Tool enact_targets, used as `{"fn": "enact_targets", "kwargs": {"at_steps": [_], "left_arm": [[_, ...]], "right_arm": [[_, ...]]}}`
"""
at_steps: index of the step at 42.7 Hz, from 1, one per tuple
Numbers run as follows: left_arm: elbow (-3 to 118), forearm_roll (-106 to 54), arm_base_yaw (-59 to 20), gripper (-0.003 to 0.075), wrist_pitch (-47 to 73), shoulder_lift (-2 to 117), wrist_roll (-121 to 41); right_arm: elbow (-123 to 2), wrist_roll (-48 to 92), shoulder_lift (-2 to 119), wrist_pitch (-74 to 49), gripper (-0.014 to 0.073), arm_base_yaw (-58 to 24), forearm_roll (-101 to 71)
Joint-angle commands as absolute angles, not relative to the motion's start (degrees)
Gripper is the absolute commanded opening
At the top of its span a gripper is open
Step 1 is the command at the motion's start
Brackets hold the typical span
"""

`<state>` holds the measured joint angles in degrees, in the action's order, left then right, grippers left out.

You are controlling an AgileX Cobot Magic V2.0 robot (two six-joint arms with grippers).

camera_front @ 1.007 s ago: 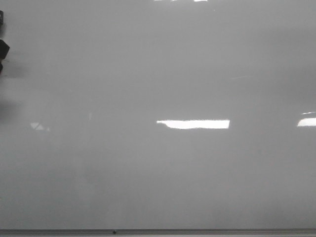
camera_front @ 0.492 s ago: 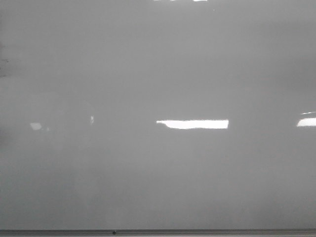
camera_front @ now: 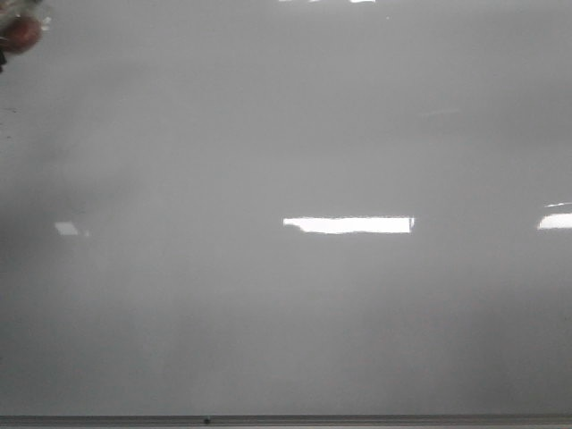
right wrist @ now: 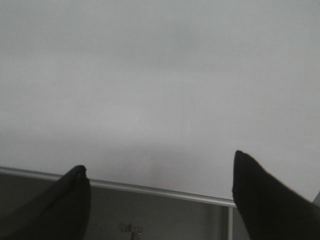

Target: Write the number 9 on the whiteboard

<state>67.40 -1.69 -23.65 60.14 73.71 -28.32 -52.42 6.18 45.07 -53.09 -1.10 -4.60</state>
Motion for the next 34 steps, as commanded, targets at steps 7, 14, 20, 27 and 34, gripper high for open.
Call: {"fn": "enact_targets", "kwargs": {"at_steps": [7, 14, 20, 27, 34], "left_arm": [[69.82, -11.65, -33.19, -0.0019, 61.72, 76.88, -40.96], [69.82, -11.92, -39.15, -0.0019, 60.89, 77.80, -43.46], [69.82, -11.92, -43.64, -0.0019, 60.89, 78.07, -44.72], [69.82, -11.92, -47.94, -0.0019, 60.65, 78.07, -44.72], [69.82, -11.92, -50.33, -0.0019, 60.53, 78.07, -44.72]], "right_arm": [[-56.40, 16.82, 51.66, -54.75, 0.0600, -7.36, -10.42], [-56.40, 26.70, 54.51, -56.08, 0.0600, -13.16, -15.57], [-56.40, 36.68, 56.17, -57.09, 0.0600, -18.87, -19.93], [-56.40, 44.65, 57.40, -57.39, 0.0587, -25.12, -25.23], [-56.40, 47.08, 59.03, -53.89, 0.0515, -31.50, -28.23]]}}
